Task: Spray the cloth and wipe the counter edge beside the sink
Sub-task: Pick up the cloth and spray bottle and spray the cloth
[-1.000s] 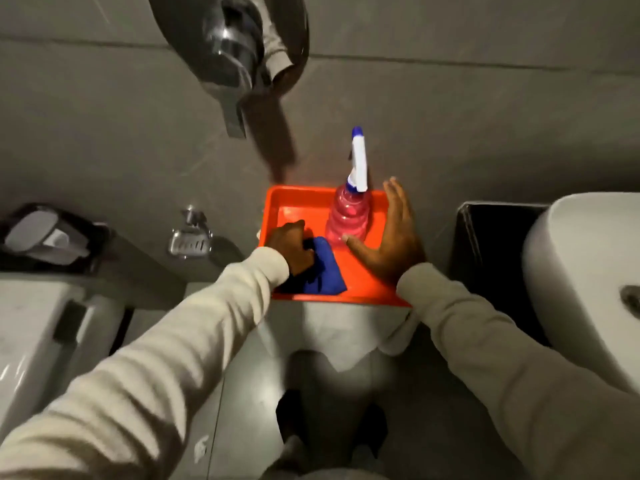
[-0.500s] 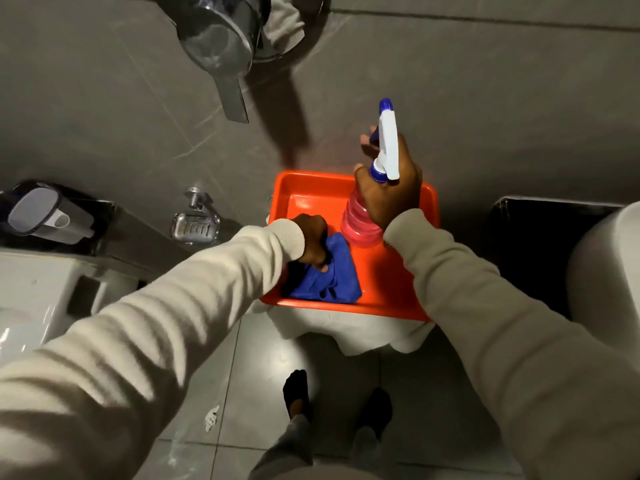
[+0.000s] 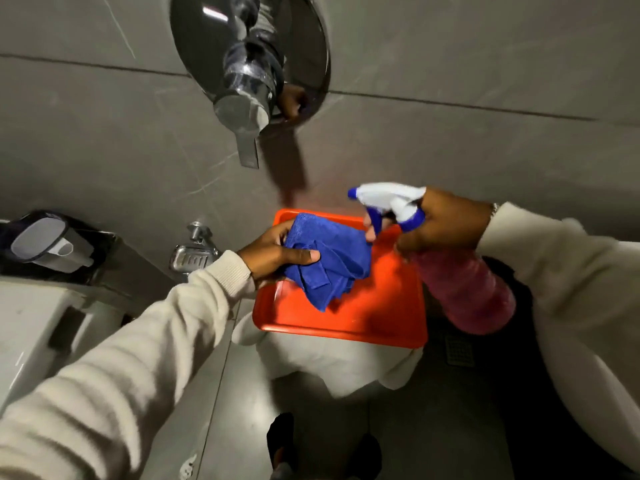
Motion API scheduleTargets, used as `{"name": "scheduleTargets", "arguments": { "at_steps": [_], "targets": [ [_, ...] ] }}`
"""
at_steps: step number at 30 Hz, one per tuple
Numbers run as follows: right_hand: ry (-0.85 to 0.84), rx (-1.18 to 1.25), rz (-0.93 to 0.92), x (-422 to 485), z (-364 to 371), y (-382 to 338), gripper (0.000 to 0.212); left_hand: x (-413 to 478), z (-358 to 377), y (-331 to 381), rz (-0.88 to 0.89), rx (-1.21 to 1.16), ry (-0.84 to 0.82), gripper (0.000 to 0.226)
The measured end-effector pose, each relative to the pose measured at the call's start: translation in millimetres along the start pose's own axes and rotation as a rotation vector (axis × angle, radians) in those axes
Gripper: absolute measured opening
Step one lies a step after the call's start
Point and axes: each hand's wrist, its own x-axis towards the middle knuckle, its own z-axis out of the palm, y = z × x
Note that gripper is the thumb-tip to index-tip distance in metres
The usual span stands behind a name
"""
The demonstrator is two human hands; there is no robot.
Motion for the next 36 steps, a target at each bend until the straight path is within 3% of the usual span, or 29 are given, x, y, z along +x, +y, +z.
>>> {"name": "scheduleTargets", "arguments": {
  "at_steps": [6, 12, 15, 32, 36],
  "targets": [
    [-0.102, -0.234, 0.136, -27, 32, 8, 0.075, -9, 7, -11, 0.047, 0.042, 0.009, 0.041],
    [-0.048, -0.296, 0.417, -39, 57, 8, 0.074, -17, 21, -14, 0.040, 0.093, -0.049, 0.042],
    [-0.029, -0.344, 0.425, -44, 61, 1, 0.080, -22, 26, -13, 0.044, 0.111, -0.045, 0.045],
    [0.088, -0.373, 0.403, -53, 61, -7, 0.061, -40, 23, -9, 0.022, 0.126, -0.010, 0.052],
    [0.203, -0.220, 0.277, -53, 56, -6, 0.039, -42, 19, -6, 0.065, 0.128, 0.009, 0.047]
  ]
}}
